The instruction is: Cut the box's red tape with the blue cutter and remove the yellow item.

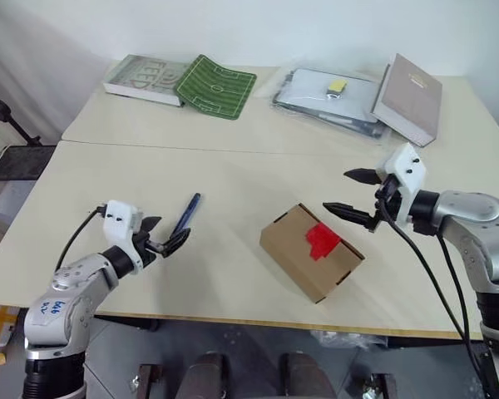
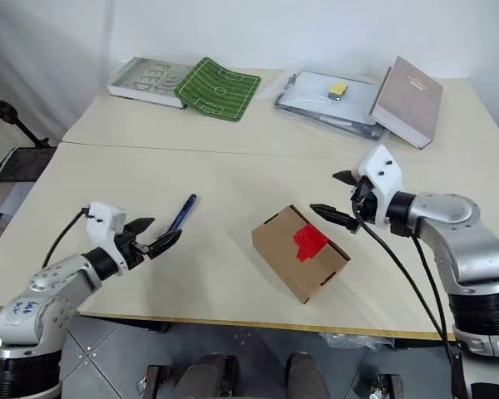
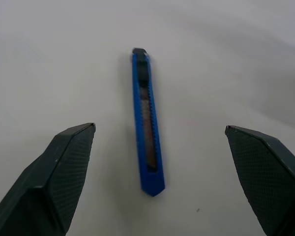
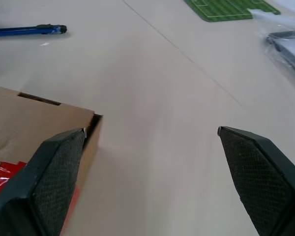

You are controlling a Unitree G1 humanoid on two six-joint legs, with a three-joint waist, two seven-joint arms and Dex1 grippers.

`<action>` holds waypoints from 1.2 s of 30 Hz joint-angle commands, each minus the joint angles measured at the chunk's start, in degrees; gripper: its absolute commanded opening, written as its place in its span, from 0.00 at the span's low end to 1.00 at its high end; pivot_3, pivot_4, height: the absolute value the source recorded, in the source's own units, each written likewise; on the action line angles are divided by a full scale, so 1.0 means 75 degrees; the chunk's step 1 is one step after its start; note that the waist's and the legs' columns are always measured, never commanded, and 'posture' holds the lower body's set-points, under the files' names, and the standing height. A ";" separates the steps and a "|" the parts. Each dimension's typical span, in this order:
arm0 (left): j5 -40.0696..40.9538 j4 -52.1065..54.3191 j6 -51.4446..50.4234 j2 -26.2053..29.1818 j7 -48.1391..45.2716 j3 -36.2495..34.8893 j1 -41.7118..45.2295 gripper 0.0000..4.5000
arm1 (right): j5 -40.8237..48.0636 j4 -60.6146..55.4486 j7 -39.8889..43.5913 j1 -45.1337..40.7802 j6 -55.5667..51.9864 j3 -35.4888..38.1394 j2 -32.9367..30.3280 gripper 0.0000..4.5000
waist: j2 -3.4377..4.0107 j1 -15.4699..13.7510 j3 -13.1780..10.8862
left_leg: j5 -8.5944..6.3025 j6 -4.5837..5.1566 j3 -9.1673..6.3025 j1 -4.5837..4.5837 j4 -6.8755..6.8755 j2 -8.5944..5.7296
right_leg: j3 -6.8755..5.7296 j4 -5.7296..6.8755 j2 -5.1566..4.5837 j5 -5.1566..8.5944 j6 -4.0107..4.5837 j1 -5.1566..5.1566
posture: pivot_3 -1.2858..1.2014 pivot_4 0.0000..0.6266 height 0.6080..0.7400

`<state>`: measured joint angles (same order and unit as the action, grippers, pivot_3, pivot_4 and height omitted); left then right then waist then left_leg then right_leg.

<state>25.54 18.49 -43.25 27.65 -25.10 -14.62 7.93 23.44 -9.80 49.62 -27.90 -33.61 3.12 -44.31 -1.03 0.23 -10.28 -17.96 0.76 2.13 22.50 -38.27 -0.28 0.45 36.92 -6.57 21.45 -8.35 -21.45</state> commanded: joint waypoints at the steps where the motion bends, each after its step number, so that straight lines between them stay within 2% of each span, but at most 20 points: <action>1: -0.0134 -0.0246 -0.0193 0.0073 0.0240 0.0059 0.0202 1.00 | 0.0021 -0.0246 -0.0103 -0.0072 0.0117 0.0150 0.0055 1.00 | 0.0000 0.0003 0.0000 | 0.0000 0.0000 0.0000 0.0000 0.0000 0.0000 | -0.0009 0.0002 0.0001 -0.0001 0.0002 0.0000 | 0.52 0.24 1.00; 9: -0.0506 -0.0149 -0.0537 0.0814 0.0103 0.0521 -0.0082 1.00 | 0.0074 -0.0503 -0.0288 0.0195 0.0059 0.0259 0.0085 1.00 | 0.0001 0.0028 0.0001 | 0.0000 0.0000 0.0001 -0.0006 0.0003 0.0001 | -0.0021 0.0002 -0.0007 -0.0002 0.0004 0.0001 | 0.52 0.24 1.00; 14: -0.0690 -0.0247 -0.0387 0.0962 0.0241 0.0552 -0.0270 1.00 | 0.0012 -0.0503 -0.0347 0.0122 0.0116 0.0159 0.0119 1.00 | 0.0010 0.0099 0.0006 | 0.0000 -0.0002 0.0006 -0.0018 0.0006 0.0002 | -0.0021 -0.0003 -0.0010 -0.0002 0.0005 0.0008 | 0.52 0.24 1.00; 17: -0.1021 -0.0283 -0.0220 0.0936 0.0504 0.0710 -0.0262 0.86 | 0.0053 -0.0518 -0.0320 -0.0003 0.0120 0.0118 0.0155 1.00 | 0.0011 0.0163 0.0006 | 0.0002 -0.0005 0.0006 -0.0023 0.0007 0.0003 | -0.0021 -0.0005 -0.0014 -0.0002 0.0006 0.0010 | 0.52 0.24 1.00; 19: -0.1250 -0.0177 -0.0067 0.0806 0.0633 0.0994 -0.0300 0.73 | 0.0036 -0.0470 -0.0257 -0.0088 0.0124 0.0056 0.0147 1.00 | 0.0011 0.0170 0.0006 | 0.0004 -0.0008 0.0006 -0.0026 0.0007 0.0003 | -0.0020 -0.0005 -0.0014 -0.0002 0.0007 0.0010 | 0.52 0.24 1.00; 27: -0.1732 0.0259 -0.0098 -0.0006 0.1466 0.1336 -0.0693 0.73 | 0.0009 -0.0266 0.0188 -0.0472 -0.0053 -0.0126 -0.0061 1.00 | 0.0030 0.0078 0.0018 | 0.0004 -0.0006 0.0005 -0.0030 0.0002 -0.0002 | -0.0021 -0.0008 -0.0017 -0.0003 0.0008 0.0021 | 0.52 0.24 1.00; 30: -0.1809 0.0412 -0.0200 -0.0242 0.1648 0.1426 -0.0914 0.55 | -0.0029 -0.0112 0.0421 -0.0658 -0.0099 -0.0204 -0.0209 1.00 | 0.0032 0.0032 0.0019 | 0.0003 -0.0005 0.0005 -0.0031 0.0002 -0.0003 | -0.0021 -0.0009 -0.0017 -0.0003 0.0008 0.0023 | 0.52 0.24 1.00; 36: -0.1802 0.0758 -0.0357 -0.0620 0.1843 0.1590 -0.1271 0.55 | -0.0068 0.0140 0.0783 -0.1057 -0.0197 -0.0355 -0.0425 1.00 | 0.0043 -0.0002 0.0026 | 0.0001 -0.0002 0.0005 -0.0032 0.0006 -0.0002 | -0.0022 -0.0022 -0.0017 -0.0003 0.0008 0.0026 | 0.52 0.24 1.00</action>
<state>12.76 25.97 -42.47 23.52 -10.88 -6.03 1.38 22.77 -8.24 54.68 -34.21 -35.19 0.13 -46.62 -0.71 0.22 -10.09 -17.96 0.75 2.17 22.26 -38.23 -0.30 0.29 36.73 -6.70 21.43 -8.29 -21.25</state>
